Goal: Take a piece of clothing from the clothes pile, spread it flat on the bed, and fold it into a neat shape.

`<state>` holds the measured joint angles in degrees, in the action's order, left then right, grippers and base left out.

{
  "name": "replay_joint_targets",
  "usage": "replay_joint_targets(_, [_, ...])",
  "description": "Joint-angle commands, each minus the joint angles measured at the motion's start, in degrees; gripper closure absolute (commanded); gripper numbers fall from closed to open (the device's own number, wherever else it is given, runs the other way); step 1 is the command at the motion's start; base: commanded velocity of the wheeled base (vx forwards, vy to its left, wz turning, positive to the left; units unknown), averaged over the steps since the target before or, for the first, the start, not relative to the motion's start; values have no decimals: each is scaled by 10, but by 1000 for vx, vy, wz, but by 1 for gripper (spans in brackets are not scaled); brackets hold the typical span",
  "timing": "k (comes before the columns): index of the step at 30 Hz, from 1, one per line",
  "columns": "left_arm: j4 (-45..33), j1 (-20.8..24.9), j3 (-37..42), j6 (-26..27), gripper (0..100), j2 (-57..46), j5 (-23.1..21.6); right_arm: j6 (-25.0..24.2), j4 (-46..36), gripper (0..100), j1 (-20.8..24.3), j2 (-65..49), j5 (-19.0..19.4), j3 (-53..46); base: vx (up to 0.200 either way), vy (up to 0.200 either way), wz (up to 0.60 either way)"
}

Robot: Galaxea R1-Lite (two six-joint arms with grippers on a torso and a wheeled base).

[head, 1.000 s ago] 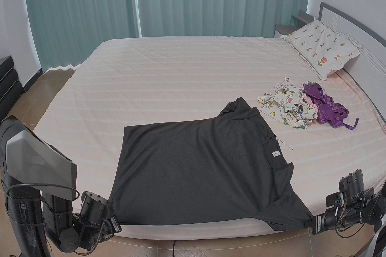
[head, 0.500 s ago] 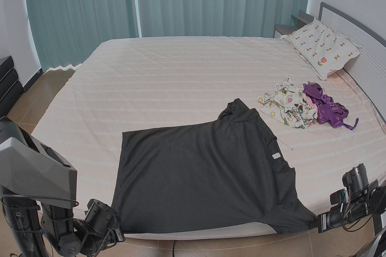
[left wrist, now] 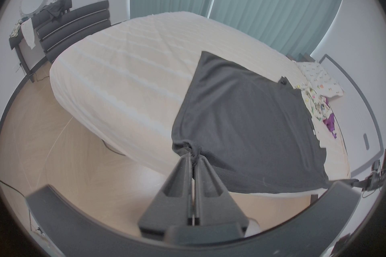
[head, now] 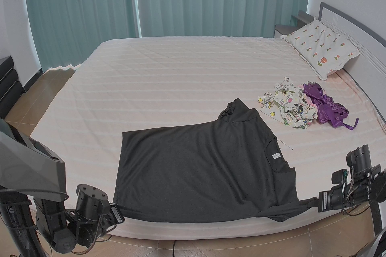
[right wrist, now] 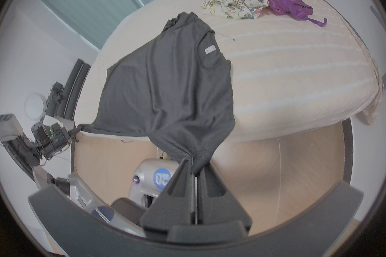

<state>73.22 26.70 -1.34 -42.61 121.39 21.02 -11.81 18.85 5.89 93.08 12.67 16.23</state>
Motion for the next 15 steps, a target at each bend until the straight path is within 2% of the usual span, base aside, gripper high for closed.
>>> replay_joint_targets(1, [20, -48, -37, 17, 100, -6, 0, -25, 1, 100, -3, 10, 6, 50, 0, 0, 0])
replay_joint_targets(10, [21, -78, -108, 16, 100, -5, 0, -30, 14, 100, -4, 54, 9, 123, 0, 0, 0])
replay_joint_targets(15, [22, -89, -119, 15, 100, 9, -5, -38, 65, 100, -4, 82, 7, 121, 0, 0, 0])
